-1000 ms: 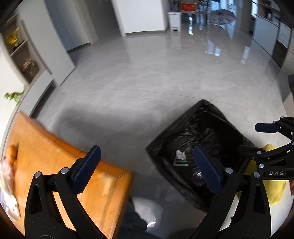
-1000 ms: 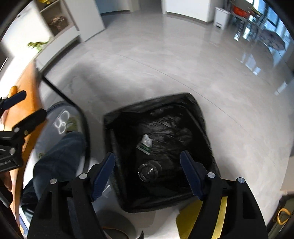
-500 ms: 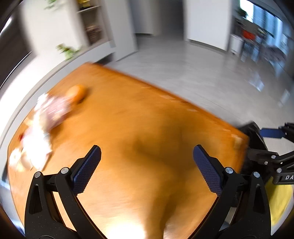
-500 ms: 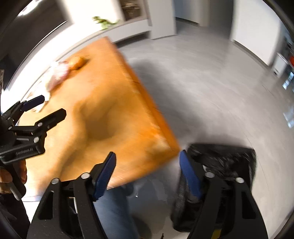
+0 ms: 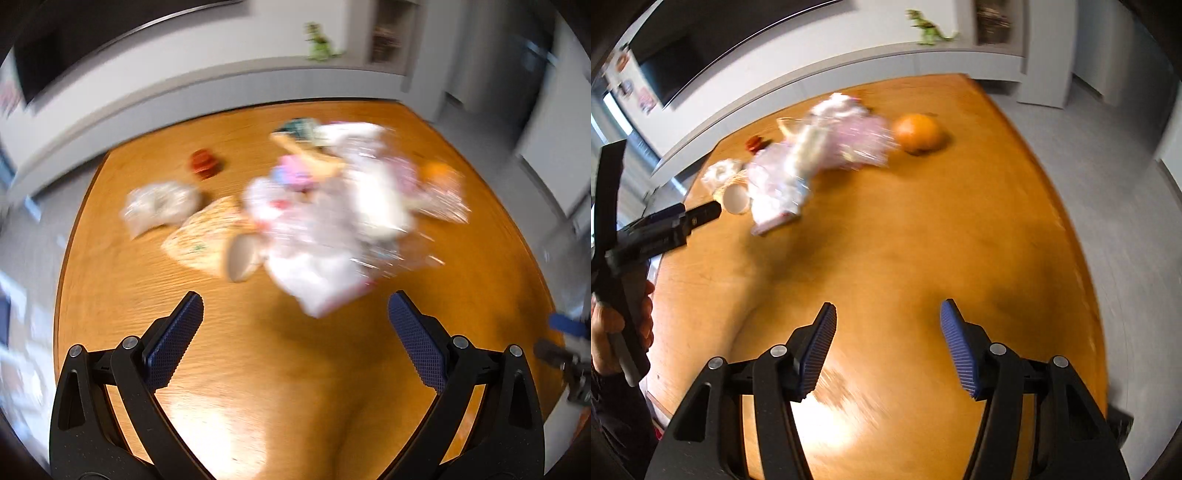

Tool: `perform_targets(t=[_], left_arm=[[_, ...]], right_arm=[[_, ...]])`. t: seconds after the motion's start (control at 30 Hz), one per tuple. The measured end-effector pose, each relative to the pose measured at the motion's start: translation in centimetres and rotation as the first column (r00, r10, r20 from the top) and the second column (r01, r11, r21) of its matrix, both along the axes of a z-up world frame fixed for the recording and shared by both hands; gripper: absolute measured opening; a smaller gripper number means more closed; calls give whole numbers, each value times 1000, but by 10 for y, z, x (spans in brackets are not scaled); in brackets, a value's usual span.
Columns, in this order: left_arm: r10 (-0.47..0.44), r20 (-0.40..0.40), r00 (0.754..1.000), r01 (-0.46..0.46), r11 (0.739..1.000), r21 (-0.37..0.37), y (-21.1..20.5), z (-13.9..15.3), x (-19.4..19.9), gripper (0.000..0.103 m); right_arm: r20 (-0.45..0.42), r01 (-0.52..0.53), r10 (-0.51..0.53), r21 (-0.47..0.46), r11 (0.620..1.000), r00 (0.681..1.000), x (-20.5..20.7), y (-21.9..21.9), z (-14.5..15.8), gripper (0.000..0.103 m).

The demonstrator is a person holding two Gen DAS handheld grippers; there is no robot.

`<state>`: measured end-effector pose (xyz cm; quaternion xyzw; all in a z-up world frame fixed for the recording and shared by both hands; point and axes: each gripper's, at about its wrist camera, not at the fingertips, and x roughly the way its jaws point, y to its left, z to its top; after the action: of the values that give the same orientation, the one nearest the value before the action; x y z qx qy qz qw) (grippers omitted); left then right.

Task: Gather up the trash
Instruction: 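Move both tools back over the table, then grasp the yellow soybean paper cup with the left tool while the right tool grasps the clear bag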

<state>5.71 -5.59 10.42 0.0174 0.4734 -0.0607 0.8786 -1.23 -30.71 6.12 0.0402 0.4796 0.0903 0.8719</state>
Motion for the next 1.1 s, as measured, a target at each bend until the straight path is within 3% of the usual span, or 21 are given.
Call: perform_targets(t=[0.07,0.17,0.3,0.5,0.6,0.67,0.7,0.77,0.93,0.97,1.0,1.1], left_arm=[[120,-57,991,-122,992,-43,35,-7,28,97],[212,-151,966,-227,970,-92,66,-22,63,97],[219,-249,943,-253,961,-112,70,-44,99,97],[251,-328,911,-285,957,-60,68,-77,129,97],[270,-289,918,-278,960,13,69,-82,129,93],[260,-263,929,-258,965,40,71,-78,128,77],[249,-255,934,-244,968,49,75,-77,126,75],[229,-253,940,-228,973,33,86,-73,119,70],[219,-247,944,-231,973,-21,113,-68,95,68],[218,-244,945,-230,973,-24,113,-67,95,68],[218,-241,946,-230,973,-26,117,-66,92,68],[206,-222,953,-222,974,-50,124,-56,79,68]], right_arm=[[-4,-25,25,-1,1000,1000,19,14,1,61],[-15,-51,51,9,999,999,43,31,-1,61],[-31,-60,61,31,998,998,69,42,-3,61],[-37,-61,61,26,998,997,92,56,-2,61],[-43,-51,53,44,998,998,109,59,-2,61],[-52,-42,46,61,997,998,123,63,-3,57],[-56,-36,40,69,997,998,130,65,-5,54],[-68,-24,30,86,996,997,145,70,-8,54],[-148,-6,31,166,986,989,171,79,-24,53],[-166,-13,48,204,979,985,172,80,-28,44],[-169,-16,57,233,972,984,170,80,-29,14],[-109,-31,54,201,979,993,150,80,-15,13]])
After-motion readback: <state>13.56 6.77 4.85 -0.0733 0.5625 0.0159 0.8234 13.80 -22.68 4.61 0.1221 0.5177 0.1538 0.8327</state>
